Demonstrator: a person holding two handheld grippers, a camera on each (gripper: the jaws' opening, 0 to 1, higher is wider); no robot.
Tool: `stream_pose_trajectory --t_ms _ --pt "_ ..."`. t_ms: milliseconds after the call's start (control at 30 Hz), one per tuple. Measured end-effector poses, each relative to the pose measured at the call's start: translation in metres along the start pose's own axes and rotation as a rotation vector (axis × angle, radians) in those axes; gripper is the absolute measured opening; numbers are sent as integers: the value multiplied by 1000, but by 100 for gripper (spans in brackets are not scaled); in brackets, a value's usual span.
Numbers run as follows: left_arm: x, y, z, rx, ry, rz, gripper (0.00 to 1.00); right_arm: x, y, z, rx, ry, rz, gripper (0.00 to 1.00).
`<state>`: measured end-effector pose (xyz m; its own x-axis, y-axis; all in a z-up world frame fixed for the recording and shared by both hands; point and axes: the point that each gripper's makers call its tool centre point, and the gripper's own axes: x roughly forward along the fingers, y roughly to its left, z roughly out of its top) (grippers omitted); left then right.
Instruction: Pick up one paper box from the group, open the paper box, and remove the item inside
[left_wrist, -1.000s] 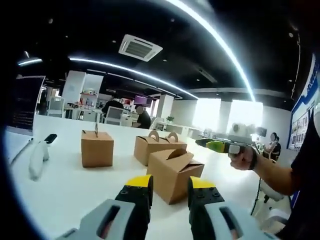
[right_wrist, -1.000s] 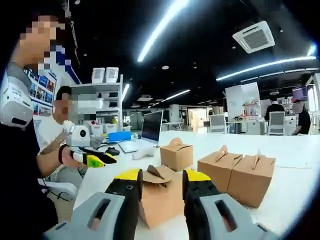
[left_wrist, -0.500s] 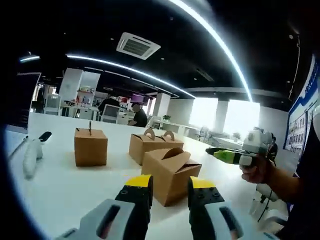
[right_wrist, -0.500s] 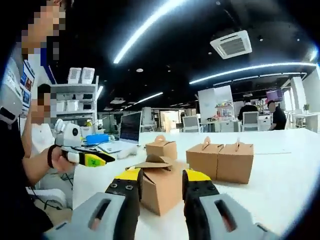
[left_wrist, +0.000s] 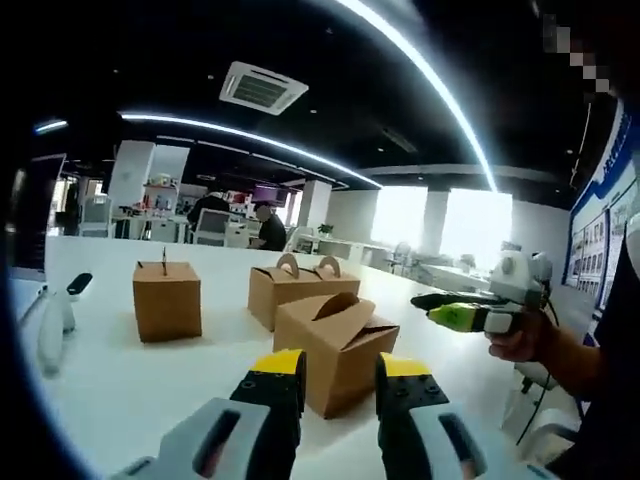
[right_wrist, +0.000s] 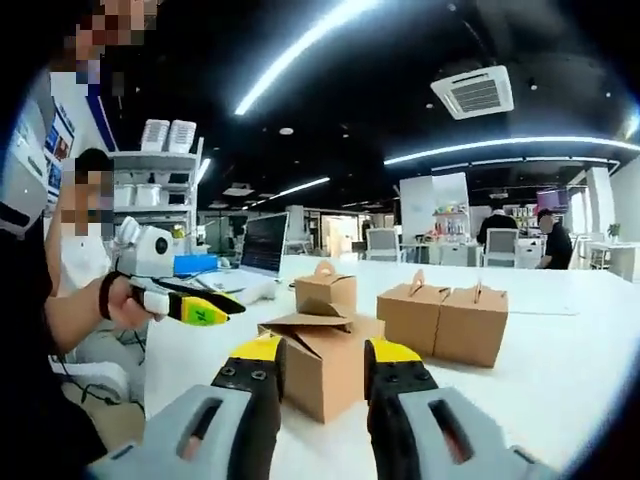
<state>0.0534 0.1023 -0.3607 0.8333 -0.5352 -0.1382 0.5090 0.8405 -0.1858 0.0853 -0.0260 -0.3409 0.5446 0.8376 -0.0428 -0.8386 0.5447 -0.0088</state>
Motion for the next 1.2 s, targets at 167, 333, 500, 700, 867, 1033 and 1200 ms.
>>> stream_pose_trajectory --t_ms 167,333,500,700,867,1033,1200 --pt "6 1 2 30 23 4 30 3 6 -8 -51 46 16 32" --pt "7 0 8 51 28 6 30 8 7 -9 -57 50 27 32" --pt "7 1 5 60 41 13 30 12 6 -9 -77 59 41 32" --pt "8 4 -1 45 50 17 30 23 9 -1 -117 52 68 32" --pt "9 4 0 43 48 11 30 33 13 -1 -143 56 87 31" --pt "10 4 2 53 51 10 30 44 16 -6 -179 80 110 30" --pt "7 11 40 169 -62 97 29 47 20 -18 -231 113 119 30"
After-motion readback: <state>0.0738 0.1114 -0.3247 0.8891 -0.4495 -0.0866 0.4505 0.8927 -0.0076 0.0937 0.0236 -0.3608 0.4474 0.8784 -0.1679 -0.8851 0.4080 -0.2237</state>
